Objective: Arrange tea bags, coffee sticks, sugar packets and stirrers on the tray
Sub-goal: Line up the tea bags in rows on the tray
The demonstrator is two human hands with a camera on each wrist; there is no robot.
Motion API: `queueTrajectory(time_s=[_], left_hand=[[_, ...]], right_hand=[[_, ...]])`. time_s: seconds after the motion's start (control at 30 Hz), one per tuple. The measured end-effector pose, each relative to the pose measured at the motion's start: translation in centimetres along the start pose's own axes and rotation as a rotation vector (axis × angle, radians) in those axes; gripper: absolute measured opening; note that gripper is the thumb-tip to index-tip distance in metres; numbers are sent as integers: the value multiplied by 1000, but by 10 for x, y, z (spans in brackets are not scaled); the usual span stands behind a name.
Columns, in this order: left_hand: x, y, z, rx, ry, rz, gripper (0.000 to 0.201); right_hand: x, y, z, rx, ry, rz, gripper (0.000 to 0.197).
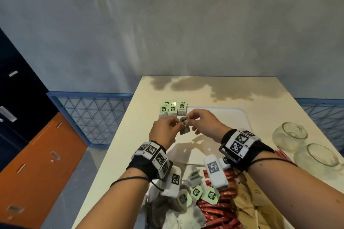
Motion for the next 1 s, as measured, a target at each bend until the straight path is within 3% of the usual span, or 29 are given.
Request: queueTrajectory(time_s=[0.13, 0.3, 0.47, 0.6, 0.73, 0.87, 1.0], left_hand=[[-6, 17, 22, -52, 64, -79, 4], [-26, 44, 56, -101, 93, -121, 10], [-41, 57, 85, -99, 95, -179, 13], [-43, 68, 99, -137, 123, -240, 13], [-42, 71, 104, -188, 152, -337, 32], [-41, 70, 100, -240, 204, -456, 47], [-41, 66, 93, -263, 233, -507, 49]], right_hand=[[12, -22, 22, 75, 5, -5, 13], [22, -60, 53, 205, -23, -109, 18], [19, -77, 91, 198, -198, -246, 24], [26, -82, 105, 234, -314, -92, 18], [27, -86, 119, 223, -325, -121, 20], [29, -81, 123, 218, -338, -191, 7], [28, -78, 119, 243, -324, -289, 23]])
Point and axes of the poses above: each hand's wrist, its own z-axis towards the middle knuckle, its own x-axis out of the palm, y = z × x, the point moved 3 cm from there along z, towards the middle knuckle, and after that the axes turned 13 degrees about -x, right-handed, at the moved point
